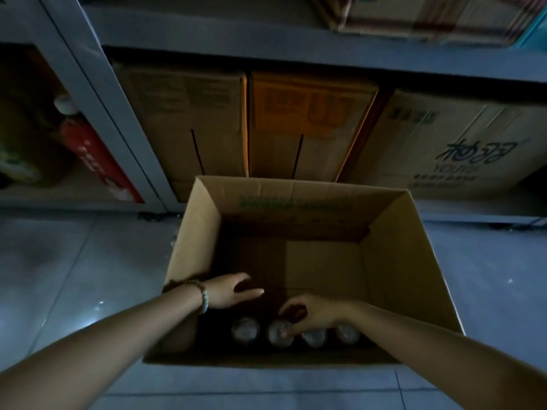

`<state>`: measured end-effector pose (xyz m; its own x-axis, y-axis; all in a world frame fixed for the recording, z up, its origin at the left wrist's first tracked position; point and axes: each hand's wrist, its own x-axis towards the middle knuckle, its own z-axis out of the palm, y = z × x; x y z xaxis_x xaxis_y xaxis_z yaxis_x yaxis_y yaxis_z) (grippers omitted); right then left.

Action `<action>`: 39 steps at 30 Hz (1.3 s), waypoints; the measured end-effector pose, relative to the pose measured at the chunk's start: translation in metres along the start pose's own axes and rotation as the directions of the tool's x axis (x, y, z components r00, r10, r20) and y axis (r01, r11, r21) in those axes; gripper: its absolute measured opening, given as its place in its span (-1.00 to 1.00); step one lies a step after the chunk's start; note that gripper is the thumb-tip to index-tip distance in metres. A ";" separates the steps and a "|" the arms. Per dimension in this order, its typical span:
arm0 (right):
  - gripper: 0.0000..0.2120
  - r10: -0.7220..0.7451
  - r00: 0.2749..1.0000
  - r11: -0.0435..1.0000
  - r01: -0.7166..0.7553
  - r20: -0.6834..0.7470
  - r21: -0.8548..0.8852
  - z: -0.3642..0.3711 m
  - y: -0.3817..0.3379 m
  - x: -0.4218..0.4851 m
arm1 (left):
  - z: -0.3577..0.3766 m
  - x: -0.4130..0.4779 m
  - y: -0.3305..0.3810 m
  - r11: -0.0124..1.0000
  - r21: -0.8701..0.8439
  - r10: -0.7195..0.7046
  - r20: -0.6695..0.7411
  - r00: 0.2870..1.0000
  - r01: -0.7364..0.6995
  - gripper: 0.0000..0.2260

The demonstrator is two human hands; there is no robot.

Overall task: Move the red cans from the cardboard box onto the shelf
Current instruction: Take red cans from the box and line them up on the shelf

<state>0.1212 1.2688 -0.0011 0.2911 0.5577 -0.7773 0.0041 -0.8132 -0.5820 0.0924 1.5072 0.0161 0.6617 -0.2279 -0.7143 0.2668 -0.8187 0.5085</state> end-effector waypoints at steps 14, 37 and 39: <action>-0.53 -0.008 0.984 0.968 0.053 -0.180 0.245 -0.001 0.025 0.022 | 0.027 0.015 -0.004 0.996 -0.039 0.078 0.047 0.996 -0.076 -0.58; -0.45 0.029 0.920 0.810 0.207 -0.392 0.548 -0.006 0.002 0.008 | 0.023 0.049 0.018 0.906 -0.398 0.016 -0.311 0.950 -0.145 -0.59; -0.43 -0.023 0.861 0.817 0.310 -0.509 0.487 -0.024 -0.016 -0.008 | -0.007 0.037 0.034 0.899 -0.366 0.092 -0.374 0.923 -0.238 -0.39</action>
<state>0.1419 1.2733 0.0201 0.7371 0.4142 -0.5340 -0.3724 -0.4104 -0.8324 0.1309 1.4747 0.0098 0.8972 -0.0892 -0.4325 0.3389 -0.4890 0.8038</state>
